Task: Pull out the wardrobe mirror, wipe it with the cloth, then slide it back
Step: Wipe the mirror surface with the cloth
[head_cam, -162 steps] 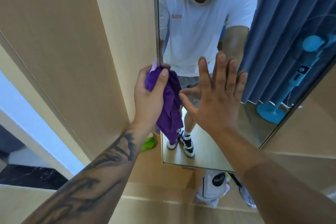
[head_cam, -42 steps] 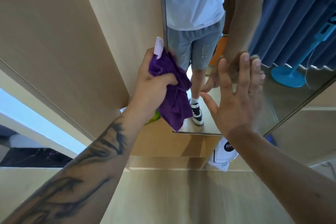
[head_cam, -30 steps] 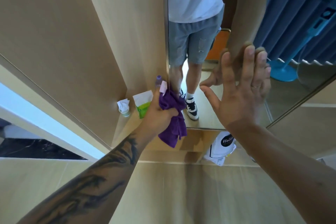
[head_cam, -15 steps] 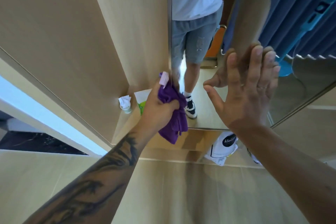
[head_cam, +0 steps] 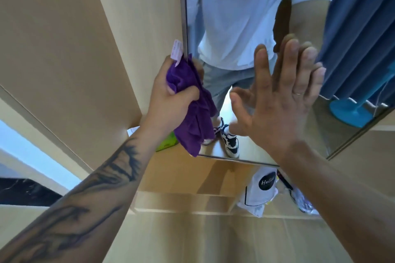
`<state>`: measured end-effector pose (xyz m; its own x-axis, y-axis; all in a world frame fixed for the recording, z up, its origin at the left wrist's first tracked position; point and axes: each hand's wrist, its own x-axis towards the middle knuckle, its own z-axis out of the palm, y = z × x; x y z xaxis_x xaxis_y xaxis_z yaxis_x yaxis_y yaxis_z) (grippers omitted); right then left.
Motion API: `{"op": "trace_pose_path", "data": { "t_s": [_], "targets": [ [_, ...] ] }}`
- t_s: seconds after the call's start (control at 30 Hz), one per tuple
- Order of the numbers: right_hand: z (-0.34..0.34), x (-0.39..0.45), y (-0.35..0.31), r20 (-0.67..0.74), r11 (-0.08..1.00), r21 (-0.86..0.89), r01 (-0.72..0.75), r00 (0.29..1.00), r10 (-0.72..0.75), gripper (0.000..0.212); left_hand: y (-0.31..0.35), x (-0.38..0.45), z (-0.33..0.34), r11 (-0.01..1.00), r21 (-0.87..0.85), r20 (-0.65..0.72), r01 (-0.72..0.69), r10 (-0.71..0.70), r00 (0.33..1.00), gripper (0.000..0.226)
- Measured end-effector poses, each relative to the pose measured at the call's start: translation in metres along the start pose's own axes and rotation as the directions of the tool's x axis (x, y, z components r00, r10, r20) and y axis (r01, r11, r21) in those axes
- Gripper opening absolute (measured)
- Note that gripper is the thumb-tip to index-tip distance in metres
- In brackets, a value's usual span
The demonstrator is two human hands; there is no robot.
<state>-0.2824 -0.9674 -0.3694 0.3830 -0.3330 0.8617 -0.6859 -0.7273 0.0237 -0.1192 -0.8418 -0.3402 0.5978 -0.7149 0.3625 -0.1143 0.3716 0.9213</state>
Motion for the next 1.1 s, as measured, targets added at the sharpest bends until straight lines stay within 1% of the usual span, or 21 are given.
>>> {"op": "trace_pose_path", "data": {
  "t_s": [0.13,0.3,0.47,0.57,0.7,0.77,0.83,0.9,1.0,1.1],
  "targets": [
    [0.011,-0.003,0.001,-0.088,0.999,-0.032,0.005,0.996,-0.008,0.078,-0.025,-0.012,-0.004,1.0,0.001,-0.02,0.01,-0.01,1.0,0.049],
    [0.015,-0.001,0.001,-0.166,0.999,-0.032,0.02,0.986,-0.025,0.079,-0.05,-0.025,-0.008,0.999,0.022,0.041,-0.041,0.04,0.998,0.045],
    [0.011,-0.004,0.007,-0.194,0.998,0.022,0.056,0.98,-0.051,0.079,-0.04,-0.019,-0.009,0.985,0.04,0.002,-0.165,0.165,0.986,0.042],
    [0.014,-0.006,0.003,-0.23,0.999,0.01,0.049,0.972,-0.045,0.077,-0.035,-0.012,-0.006,0.966,0.031,-0.014,-0.257,0.257,0.966,0.048],
    [0.029,-0.036,0.003,-0.258,0.999,-0.001,0.049,0.965,-0.048,0.07,-0.065,-0.022,-0.008,0.949,0.018,-0.047,-0.316,0.316,0.947,0.044],
    [0.039,-0.052,0.004,-0.268,0.999,0.011,0.045,0.963,-0.041,0.07,-0.093,-0.037,-0.011,0.949,0.047,-0.047,-0.312,0.314,0.948,0.043],
    [0.046,-0.062,0.006,-0.296,0.999,0.021,0.046,0.954,-0.038,0.07,-0.117,-0.052,-0.015,0.961,0.054,-0.037,-0.272,0.275,0.961,0.039],
    [0.052,-0.068,0.007,-0.325,0.998,0.024,0.053,0.945,-0.042,0.07,-0.13,-0.06,-0.017,0.967,0.053,-0.024,-0.251,0.252,0.967,0.036],
    [0.058,-0.072,0.009,-0.327,0.998,0.016,0.06,0.944,-0.052,0.069,-0.122,-0.057,-0.014,0.955,0.093,-0.033,-0.281,0.285,0.958,0.04],
    [0.06,-0.073,0.01,-0.321,0.998,0.005,0.057,0.945,-0.052,0.068,-0.083,-0.042,-0.006,0.942,0.116,-0.056,-0.316,0.324,0.944,0.036]
  ]
}}
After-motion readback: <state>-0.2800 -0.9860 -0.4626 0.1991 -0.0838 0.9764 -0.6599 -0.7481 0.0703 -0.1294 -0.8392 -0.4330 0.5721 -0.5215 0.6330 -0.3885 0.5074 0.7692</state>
